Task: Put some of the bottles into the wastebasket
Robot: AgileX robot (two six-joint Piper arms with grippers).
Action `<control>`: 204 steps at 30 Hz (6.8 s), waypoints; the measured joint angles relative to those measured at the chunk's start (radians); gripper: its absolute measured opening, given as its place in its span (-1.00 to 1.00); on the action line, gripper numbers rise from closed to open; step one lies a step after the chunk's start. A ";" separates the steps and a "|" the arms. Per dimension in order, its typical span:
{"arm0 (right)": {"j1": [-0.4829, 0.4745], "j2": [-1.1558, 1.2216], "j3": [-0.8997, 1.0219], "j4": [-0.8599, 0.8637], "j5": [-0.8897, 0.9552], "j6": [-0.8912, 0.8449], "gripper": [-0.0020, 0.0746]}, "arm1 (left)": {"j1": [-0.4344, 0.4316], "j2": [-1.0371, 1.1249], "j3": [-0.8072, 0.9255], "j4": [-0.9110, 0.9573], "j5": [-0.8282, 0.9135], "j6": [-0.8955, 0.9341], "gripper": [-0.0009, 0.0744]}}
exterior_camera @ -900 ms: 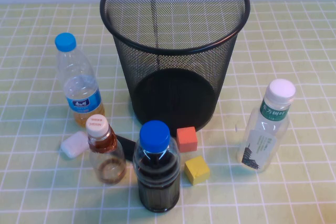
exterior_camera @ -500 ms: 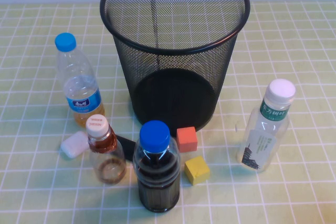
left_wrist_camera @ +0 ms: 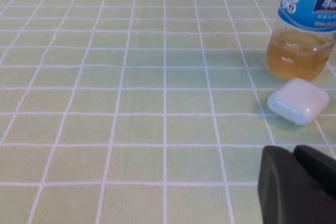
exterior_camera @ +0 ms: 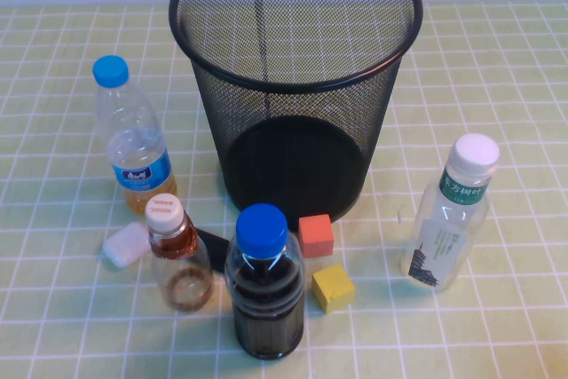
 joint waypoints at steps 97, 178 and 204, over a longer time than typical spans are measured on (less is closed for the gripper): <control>0.250 0.622 -0.395 -0.089 -0.295 0.105 -0.97 | 0.000 0.241 -0.287 0.258 -0.459 -0.384 -0.97; 0.600 1.444 -1.401 0.233 -0.386 -0.336 -0.05 | 0.000 0.243 -0.287 0.255 -0.294 -0.502 -0.97; 0.600 1.713 -1.412 0.232 -0.424 -0.354 0.08 | -0.006 0.385 -0.305 0.151 -0.150 -0.444 -0.41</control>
